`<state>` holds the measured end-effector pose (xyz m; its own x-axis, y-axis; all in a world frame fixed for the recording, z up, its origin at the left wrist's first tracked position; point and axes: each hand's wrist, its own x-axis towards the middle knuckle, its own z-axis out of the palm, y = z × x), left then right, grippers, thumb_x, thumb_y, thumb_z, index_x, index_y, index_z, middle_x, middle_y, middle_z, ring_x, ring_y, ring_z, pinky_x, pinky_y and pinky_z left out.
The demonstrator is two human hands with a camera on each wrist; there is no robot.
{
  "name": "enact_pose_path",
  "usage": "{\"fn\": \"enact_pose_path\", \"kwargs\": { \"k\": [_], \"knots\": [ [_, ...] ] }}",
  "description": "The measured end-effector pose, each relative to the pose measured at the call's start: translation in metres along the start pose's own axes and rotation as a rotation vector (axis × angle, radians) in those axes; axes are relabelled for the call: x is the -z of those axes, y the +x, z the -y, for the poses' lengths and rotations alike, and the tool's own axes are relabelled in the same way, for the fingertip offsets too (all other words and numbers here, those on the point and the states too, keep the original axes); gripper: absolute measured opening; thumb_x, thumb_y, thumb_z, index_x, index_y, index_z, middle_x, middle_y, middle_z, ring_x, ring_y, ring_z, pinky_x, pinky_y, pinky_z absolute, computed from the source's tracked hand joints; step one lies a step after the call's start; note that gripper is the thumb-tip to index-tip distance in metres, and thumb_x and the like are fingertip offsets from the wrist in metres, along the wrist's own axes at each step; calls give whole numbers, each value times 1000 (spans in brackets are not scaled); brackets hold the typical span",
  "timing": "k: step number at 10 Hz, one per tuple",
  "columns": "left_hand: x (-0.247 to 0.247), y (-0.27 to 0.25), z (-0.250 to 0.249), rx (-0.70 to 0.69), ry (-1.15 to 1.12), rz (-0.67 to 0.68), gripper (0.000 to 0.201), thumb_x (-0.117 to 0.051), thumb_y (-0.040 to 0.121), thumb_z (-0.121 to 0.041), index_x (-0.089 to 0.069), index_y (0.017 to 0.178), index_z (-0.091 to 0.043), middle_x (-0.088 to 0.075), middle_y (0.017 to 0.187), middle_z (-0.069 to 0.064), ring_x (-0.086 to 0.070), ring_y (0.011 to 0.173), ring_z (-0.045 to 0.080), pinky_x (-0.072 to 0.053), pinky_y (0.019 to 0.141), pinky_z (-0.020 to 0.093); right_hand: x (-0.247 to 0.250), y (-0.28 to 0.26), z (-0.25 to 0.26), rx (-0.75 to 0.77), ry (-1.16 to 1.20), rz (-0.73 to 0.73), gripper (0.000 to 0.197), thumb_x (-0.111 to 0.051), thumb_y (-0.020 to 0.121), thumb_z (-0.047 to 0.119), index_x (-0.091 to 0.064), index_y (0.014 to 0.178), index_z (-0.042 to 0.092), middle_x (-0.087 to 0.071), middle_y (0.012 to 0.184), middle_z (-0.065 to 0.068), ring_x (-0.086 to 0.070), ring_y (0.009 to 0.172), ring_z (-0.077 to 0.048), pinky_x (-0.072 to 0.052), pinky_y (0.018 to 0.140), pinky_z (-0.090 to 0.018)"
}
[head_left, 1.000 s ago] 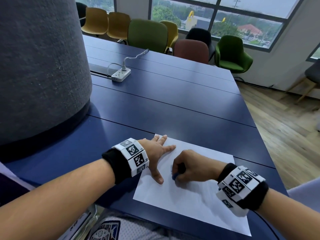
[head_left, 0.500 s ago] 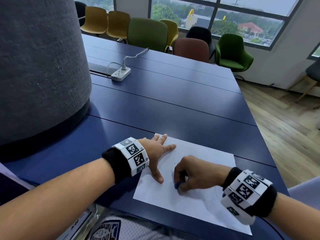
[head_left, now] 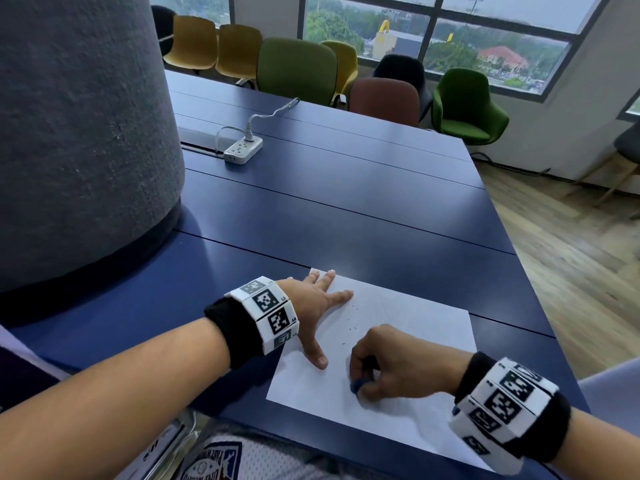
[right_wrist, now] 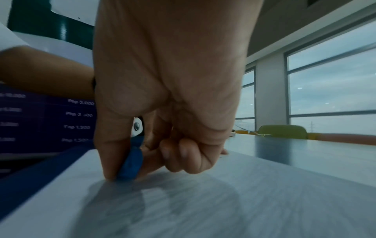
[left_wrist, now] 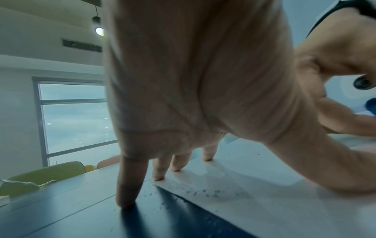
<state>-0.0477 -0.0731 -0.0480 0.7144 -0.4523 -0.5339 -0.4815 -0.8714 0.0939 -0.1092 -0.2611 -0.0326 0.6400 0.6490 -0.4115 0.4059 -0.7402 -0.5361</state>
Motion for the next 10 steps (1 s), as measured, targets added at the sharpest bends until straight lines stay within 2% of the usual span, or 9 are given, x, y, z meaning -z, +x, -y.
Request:
{"fn": "enact_pose_path", "kwargs": {
  "k": [1, 2, 3, 4, 5, 6, 8, 9, 10],
  "knots": [
    [0, 0, 0, -5, 9, 6, 135, -82, 61, -64, 13, 153, -42, 26, 161, 1, 20, 149, 24, -9, 120, 53, 8, 4, -9, -45, -6, -89, 10, -74, 73, 16, -75, 82, 16, -72, 77, 7, -60, 64, -2, -49, 63, -17],
    [0, 0, 0, -4, 4, 4, 135, -82, 61, -64, 13, 153, -42, 26, 161, 1, 20, 149, 24, -9, 120, 52, 4, 2, -10, -42, 4, -119, 9, -72, 73, 18, -74, 82, 17, -73, 78, 6, -61, 66, -4, -52, 65, -21],
    [1, -1, 0, 0, 4, 11, 135, -82, 61, -64, 14, 153, -42, 26, 161, 1, 20, 149, 24, -9, 120, 53, -2, -2, 0, 3, 6, -1, 9, -72, 75, 17, -74, 84, 17, -73, 81, 7, -64, 69, -4, -56, 70, -24],
    [1, -1, 0, -7, 6, 12, 135, -82, 61, -64, 13, 153, -42, 26, 161, 1, 20, 149, 24, -9, 120, 53, 9, 3, -12, -46, -5, -130, 9, -73, 74, 17, -74, 82, 17, -73, 79, 6, -63, 69, -5, -55, 69, -25],
    [1, -2, -1, -5, 6, 0, 134, -83, 62, -63, 12, 153, -41, 25, 162, 2, 19, 149, 24, -11, 120, 53, 5, 1, -11, -31, 3, -104, 8, -72, 73, 16, -74, 81, 16, -72, 76, 9, -60, 65, -3, -50, 64, -17],
    [2, -3, -1, -7, 7, 3, 134, -82, 62, -63, 13, 153, -41, 25, 161, 2, 19, 149, 24, -10, 119, 53, 3, 1, -1, -19, 13, 24, 10, -72, 73, 12, -75, 83, 15, -70, 75, 10, -58, 62, 0, -46, 62, -12],
    [1, -1, 0, -13, 16, 7, 134, -82, 62, -63, 14, 153, -41, 25, 161, 3, 18, 149, 25, -9, 119, 53, 47, 41, -30, -139, -75, -260, 8, -77, 71, 18, -76, 79, 17, -70, 74, 7, -60, 65, -6, -54, 69, -30],
    [1, -1, 1, -16, 4, 8, 134, -82, 62, -62, 14, 153, -41, 25, 161, 3, 18, 149, 25, -7, 119, 53, 47, 46, -31, -141, -70, -286, 9, -78, 71, 14, -75, 79, 13, -67, 70, 10, -57, 61, -1, -47, 63, -21],
    [2, -1, 0, -19, 5, 4, 135, -82, 62, -63, 14, 153, -40, 25, 161, 3, 19, 149, 25, -5, 119, 54, 32, 28, -17, -102, -63, -125, 11, -79, 70, 13, -75, 81, 14, -66, 68, 14, -57, 59, 2, -43, 59, -11]
  ]
}}
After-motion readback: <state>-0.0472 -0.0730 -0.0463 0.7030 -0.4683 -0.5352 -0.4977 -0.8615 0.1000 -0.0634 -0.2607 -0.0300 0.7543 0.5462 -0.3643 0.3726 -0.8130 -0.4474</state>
